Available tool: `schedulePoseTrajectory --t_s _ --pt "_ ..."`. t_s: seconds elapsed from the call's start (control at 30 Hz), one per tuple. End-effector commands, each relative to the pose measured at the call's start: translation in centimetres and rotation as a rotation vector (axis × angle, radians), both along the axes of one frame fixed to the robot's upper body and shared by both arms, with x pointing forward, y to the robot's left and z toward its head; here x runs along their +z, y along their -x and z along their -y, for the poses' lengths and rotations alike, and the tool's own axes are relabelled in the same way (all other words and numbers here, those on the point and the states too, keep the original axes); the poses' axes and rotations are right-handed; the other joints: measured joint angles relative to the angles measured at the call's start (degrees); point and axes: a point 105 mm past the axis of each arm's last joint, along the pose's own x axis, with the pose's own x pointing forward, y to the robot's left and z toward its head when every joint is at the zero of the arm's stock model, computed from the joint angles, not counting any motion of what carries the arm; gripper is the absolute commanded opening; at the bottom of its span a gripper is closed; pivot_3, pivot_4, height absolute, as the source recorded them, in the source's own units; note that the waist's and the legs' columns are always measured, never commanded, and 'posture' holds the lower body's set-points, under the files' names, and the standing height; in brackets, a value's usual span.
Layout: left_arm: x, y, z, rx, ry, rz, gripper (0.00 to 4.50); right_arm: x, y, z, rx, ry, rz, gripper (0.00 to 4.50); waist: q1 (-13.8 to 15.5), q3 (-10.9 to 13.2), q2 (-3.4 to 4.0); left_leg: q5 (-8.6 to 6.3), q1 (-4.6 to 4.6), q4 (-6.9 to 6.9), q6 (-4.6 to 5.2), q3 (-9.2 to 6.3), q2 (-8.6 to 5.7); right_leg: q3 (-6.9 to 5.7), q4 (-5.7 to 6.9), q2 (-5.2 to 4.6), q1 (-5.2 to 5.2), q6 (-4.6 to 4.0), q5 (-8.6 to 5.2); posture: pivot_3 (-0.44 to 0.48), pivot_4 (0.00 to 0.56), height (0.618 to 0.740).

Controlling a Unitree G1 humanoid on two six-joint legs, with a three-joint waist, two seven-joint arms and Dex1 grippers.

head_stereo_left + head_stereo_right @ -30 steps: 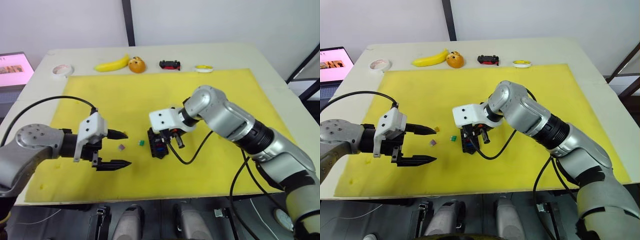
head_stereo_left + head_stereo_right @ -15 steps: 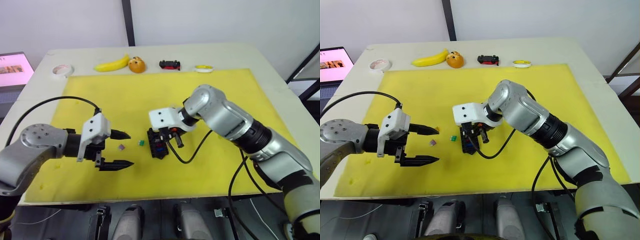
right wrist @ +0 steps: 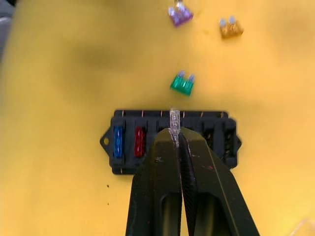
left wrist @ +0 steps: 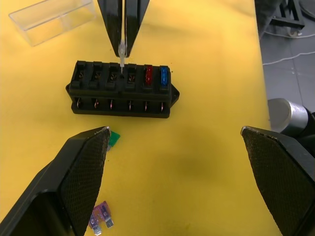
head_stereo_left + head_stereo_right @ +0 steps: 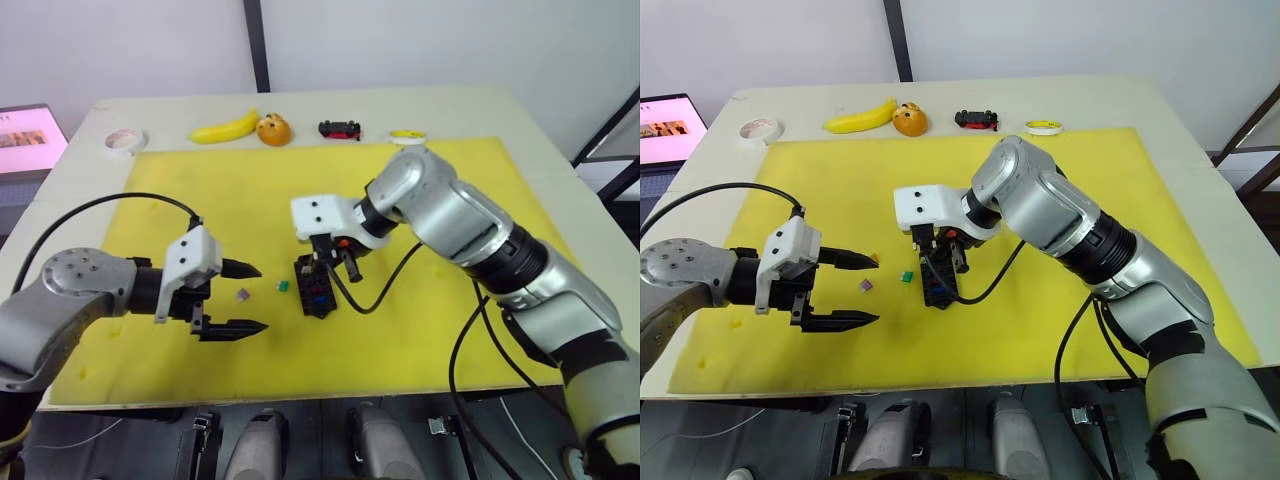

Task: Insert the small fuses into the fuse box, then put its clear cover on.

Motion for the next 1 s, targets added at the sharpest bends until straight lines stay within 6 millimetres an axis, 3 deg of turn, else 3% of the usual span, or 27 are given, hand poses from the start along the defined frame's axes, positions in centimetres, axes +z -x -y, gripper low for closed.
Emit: schedulePoseTrajectory --t_s 0.03,1.0 --pt "0.6 0.1 0.4 -0.019 0.0 0.039 4.48 1.1 0.8 -0.5 0.023 0.002 -0.003 0.0 0.0 0.0 -0.01 0.0 0.0 0.0 0.0 0.0 0.0 0.0 0.0 0.0 0.0 0.0 0.0 0.0 0.15 0.74" --pt "0.7 0.1 0.8 -0.014 0.007 0.041 4.48 -1.4 -0.5 -0.3 0.011 0.099 0.061 0.0 0.0 0.0 0.0 0.0 0.0 0.01 0.0 0.0 0.0 0.0 0.01 0.01 -0.01 0.0 0.0 0.0 0.15 0.74"
